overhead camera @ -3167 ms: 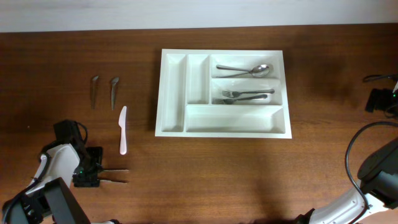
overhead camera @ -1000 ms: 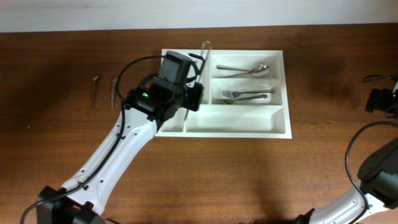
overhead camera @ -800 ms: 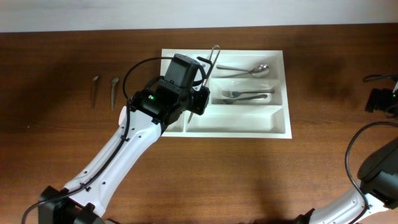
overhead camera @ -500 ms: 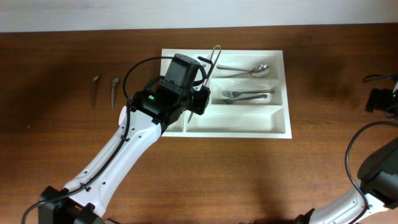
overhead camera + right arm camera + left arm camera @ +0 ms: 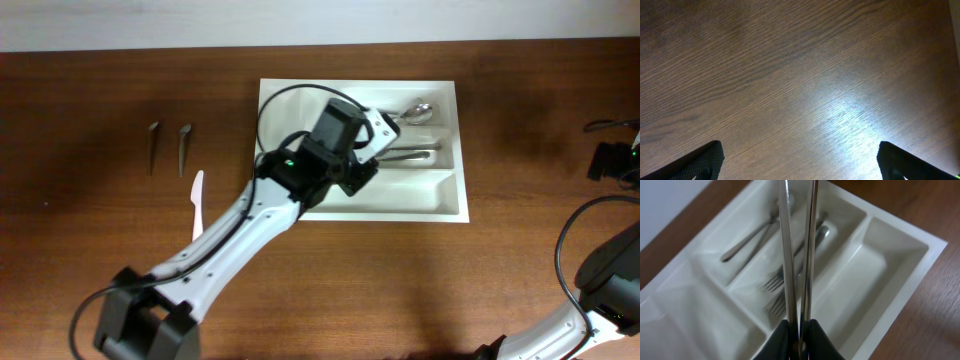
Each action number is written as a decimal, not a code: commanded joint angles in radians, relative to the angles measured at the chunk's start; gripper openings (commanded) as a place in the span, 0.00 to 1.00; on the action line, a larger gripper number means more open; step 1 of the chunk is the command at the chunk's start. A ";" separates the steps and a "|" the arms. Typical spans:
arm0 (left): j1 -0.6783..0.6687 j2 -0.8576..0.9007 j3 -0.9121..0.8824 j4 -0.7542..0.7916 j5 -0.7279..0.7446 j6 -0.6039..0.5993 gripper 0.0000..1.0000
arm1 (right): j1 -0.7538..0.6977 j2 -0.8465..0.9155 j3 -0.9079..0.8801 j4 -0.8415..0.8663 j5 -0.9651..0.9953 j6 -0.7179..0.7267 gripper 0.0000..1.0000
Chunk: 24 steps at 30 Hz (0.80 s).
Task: Pack container
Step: 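Lift the tongs and carry them over the tray's left compartments, then lower the tongs into the tray's bottom-right compartment and release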
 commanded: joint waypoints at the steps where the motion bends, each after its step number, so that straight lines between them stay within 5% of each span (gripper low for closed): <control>1: -0.024 0.053 0.021 0.014 0.014 0.115 0.12 | 0.002 -0.002 -0.005 0.000 -0.001 0.009 0.99; 17: -0.040 0.117 0.021 -0.022 0.018 0.381 0.08 | 0.002 -0.002 -0.005 0.000 -0.001 0.009 0.99; 24: -0.040 0.117 0.019 -0.033 0.128 0.488 0.09 | 0.002 -0.002 -0.005 0.000 -0.002 0.009 0.99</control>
